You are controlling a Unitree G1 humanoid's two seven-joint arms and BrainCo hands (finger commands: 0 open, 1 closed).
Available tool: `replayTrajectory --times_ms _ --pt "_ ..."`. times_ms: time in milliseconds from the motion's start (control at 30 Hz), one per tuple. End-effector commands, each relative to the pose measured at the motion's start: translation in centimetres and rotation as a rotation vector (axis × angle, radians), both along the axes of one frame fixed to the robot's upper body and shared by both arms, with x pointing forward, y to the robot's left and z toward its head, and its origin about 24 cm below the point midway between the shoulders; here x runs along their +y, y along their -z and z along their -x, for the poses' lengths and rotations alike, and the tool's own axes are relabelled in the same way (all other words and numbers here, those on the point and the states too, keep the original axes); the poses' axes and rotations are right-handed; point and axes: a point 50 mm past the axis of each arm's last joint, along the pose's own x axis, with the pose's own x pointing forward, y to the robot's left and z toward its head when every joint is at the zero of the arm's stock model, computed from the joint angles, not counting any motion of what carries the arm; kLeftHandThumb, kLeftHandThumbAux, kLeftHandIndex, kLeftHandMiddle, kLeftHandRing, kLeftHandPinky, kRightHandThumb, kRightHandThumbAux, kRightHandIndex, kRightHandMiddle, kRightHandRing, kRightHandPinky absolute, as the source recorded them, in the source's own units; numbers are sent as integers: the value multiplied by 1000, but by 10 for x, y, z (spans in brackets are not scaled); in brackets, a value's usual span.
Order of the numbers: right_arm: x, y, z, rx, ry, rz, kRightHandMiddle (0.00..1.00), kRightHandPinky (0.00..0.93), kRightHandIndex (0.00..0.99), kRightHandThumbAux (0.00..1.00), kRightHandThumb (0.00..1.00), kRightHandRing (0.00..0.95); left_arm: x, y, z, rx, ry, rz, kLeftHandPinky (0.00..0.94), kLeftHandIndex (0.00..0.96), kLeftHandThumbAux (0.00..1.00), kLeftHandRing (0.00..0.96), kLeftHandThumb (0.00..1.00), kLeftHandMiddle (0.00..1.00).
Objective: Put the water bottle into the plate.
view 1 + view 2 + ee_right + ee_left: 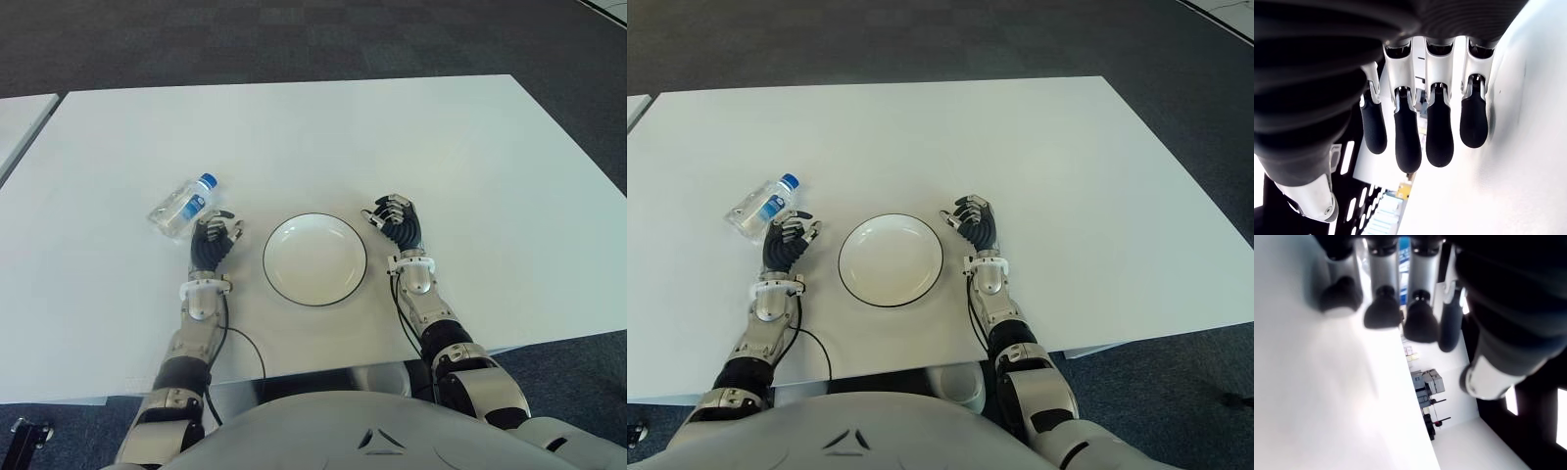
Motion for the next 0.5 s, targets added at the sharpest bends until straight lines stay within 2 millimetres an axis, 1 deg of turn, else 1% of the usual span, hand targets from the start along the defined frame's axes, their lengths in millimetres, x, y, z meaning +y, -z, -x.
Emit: replayTrajectory --times_ms 33,100,167,300,500 --pt "-1 7 6 30 8 0 587 616 432 727 708 605 -1 6 13 1 -58 -221 862 437 720 843 708 831" --pt "0 7 6 33 7 -3 587 617 432 727 708 605 -3 3 13 -52 -129 -390 866 437 720 851 710 835" --pt "0 8 5 34 6 -4 587 616 432 727 708 605 -4 2 13 -87 -160 -471 863 437 720 852 710 831" --pt "0 8 6 38 6 -7 587 611 432 727 707 603 -5 1 14 -121 -199 -561 825 436 721 828 711 806" --pt "1 8 6 39 7 -9 586 606 432 728 707 600 -6 1 15 -172 -289 -638 772 436 721 783 710 761"
